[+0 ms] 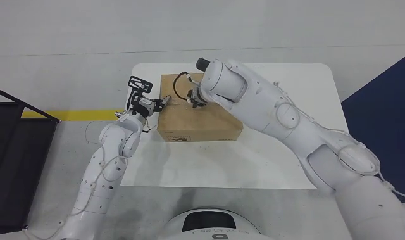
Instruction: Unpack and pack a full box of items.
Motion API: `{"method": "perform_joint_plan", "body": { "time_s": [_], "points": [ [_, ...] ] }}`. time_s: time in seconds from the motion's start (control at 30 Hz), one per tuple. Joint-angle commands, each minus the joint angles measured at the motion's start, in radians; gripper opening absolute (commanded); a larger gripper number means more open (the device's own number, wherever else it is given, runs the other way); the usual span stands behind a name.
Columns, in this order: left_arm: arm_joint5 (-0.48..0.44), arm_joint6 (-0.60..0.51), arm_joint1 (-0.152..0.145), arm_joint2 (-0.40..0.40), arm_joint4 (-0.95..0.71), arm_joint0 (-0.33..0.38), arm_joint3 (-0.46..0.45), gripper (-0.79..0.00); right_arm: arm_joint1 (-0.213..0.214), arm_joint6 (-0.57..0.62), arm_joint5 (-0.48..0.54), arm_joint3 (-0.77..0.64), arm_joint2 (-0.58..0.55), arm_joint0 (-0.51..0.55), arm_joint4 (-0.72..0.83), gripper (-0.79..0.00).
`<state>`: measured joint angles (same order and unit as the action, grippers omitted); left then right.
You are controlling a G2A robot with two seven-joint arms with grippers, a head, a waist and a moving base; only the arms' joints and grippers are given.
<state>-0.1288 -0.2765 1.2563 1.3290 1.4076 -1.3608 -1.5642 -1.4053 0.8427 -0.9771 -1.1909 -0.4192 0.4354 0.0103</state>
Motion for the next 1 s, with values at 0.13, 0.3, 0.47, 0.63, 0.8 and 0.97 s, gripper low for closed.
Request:
{"method": "perform_joint_plan", "body": {
  "time_s": [0.13,0.3,0.47,0.63,0.8,0.97],
  "points": [
    [0.000,0.000,0.000,0.000,0.000,0.000,0.000,0.000,-0.001,-0.009,-0.010,0.084,0.076,-0.059,0.073,-0.785],
    [0.000,0.000,0.000,0.000,0.000,0.000,0.000,0.000,0.042,-0.035,-0.035,0.090,0.058,-0.060,0.128,-0.785],
    [0.000,0.000,0.000,0.000,0.000,0.000,0.000,0.000,0.102,-0.035,-0.035,0.052,0.019,-0.027,0.126,-0.785],
    [0.000,0.000,0.000,0.000,0.000,0.000,0.000,0.000,0.170,-0.039,-0.035,-0.009,-0.040,0.024,0.099,-0.785],
    [0.000,0.000,0.000,0.000,0.000,0.000,0.000,0.000,0.241,-0.082,-0.035,-0.090,-0.137,0.100,0.083,-0.785],
    [0.000,0.000,0.000,0.000,0.000,0.000,0.000,0.000,0.312,-0.143,-0.035,-0.224,-0.256,0.214,0.069,-0.785]
  ]
}}
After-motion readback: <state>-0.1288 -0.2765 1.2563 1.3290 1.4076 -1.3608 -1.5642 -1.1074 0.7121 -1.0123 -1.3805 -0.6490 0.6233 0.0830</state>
